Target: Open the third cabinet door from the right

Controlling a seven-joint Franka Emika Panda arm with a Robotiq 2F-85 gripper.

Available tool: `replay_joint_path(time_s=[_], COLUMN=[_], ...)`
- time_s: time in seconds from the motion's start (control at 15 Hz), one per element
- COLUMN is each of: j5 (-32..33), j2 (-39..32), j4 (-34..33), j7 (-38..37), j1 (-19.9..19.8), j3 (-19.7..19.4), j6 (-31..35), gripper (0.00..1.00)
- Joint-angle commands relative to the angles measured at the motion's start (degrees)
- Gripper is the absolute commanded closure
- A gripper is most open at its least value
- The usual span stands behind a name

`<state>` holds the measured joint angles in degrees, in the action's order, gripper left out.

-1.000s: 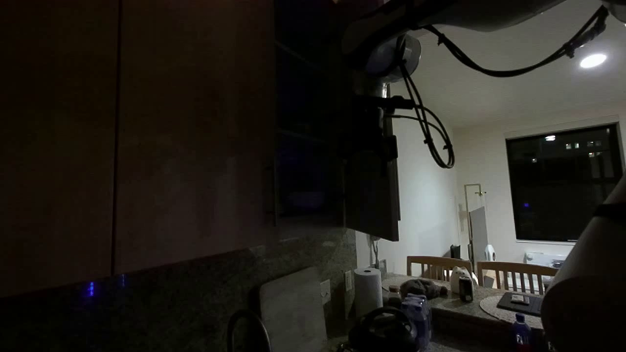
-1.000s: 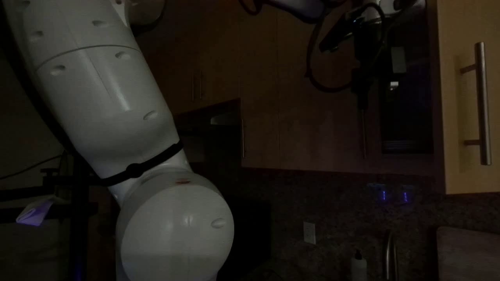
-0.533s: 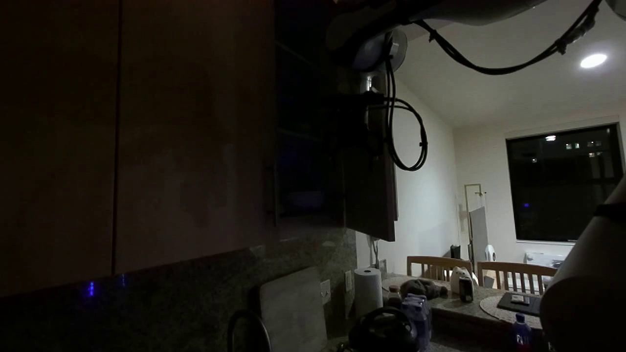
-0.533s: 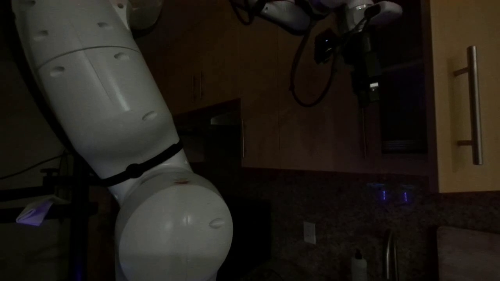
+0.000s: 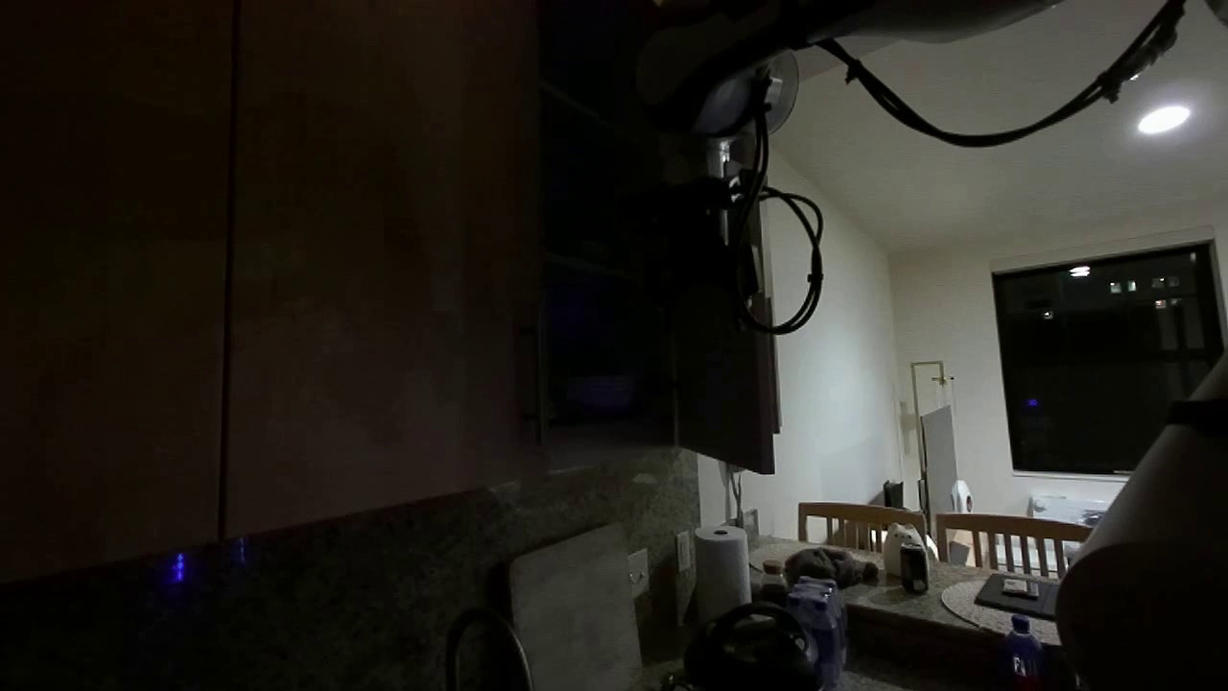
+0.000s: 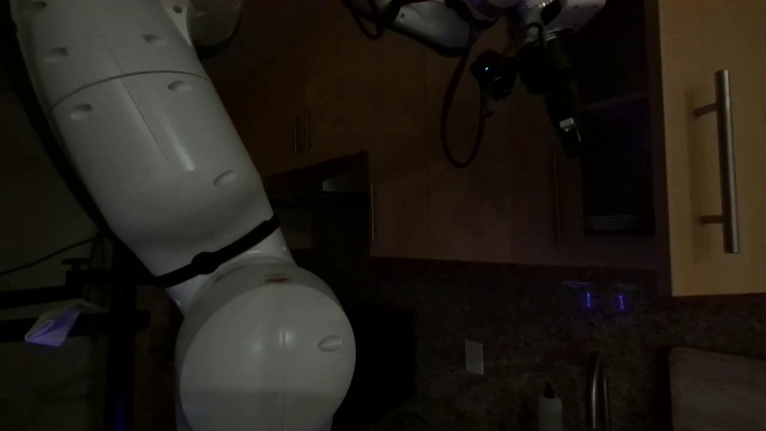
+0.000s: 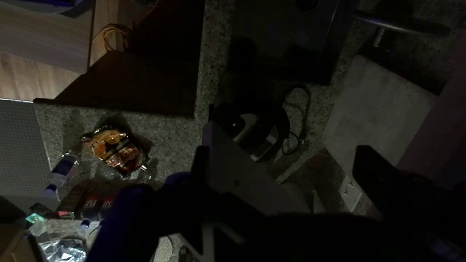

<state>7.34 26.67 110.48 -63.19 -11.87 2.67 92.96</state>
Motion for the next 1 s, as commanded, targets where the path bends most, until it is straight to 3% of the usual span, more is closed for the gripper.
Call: replay_joint_path(time_s=[0.0, 0.47, 0.93], j5=[1.4, 0.0, 17.9], j2=[-0.1, -2.3, -2.2], j4=[0.2, -1.6, 0.8], j7=[-6.1, -9.0, -13.5], j1=[-0.7, -2.1, -4.4], j3=[0.1, -5.6, -2.8], j6=[-1.4, -2.1, 10.0], gripper=[0.0, 0.0, 0.0])
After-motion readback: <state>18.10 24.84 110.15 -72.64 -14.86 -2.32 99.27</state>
